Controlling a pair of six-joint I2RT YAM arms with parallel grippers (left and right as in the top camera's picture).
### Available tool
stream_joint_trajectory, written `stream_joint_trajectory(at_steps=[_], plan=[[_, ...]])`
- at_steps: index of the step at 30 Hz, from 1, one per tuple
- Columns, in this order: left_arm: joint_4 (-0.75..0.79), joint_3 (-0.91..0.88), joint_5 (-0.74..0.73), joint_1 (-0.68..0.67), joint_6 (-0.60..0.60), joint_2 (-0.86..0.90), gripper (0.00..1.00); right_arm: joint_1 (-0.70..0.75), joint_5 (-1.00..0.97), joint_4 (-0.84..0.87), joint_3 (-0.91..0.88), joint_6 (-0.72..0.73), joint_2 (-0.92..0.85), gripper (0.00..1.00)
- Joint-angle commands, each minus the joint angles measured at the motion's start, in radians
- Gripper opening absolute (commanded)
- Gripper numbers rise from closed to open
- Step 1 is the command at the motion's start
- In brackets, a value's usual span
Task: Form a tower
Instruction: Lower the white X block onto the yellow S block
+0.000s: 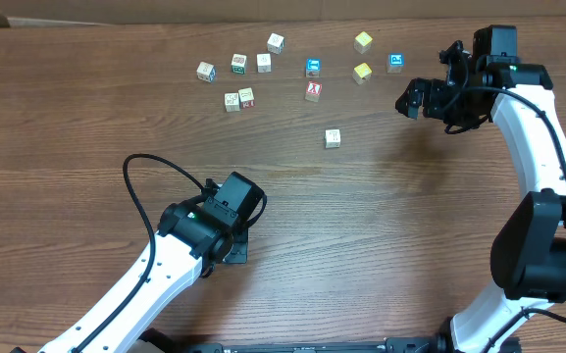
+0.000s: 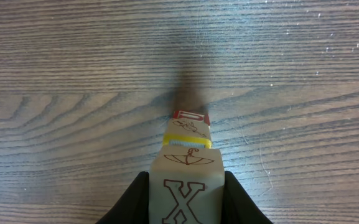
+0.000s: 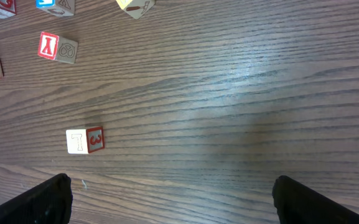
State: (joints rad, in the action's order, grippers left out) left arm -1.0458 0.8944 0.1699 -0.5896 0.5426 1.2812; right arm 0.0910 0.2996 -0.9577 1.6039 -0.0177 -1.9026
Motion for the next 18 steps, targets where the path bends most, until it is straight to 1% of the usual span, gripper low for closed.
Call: stream_joint_trajectory(at_steps=[1, 18], plan=[[0.004, -0.009, 0.023, -0.007, -0.027, 0.008, 0.11, 0.0, 0.001, 0.005, 0.021, 0.003, 0.027, 1.0], [0.007, -0.01, 0.024, -0.007, -0.031, 0.008, 0.12, 0.0, 0.001, 0.005, 0.021, 0.003, 0.027, 1.0]])
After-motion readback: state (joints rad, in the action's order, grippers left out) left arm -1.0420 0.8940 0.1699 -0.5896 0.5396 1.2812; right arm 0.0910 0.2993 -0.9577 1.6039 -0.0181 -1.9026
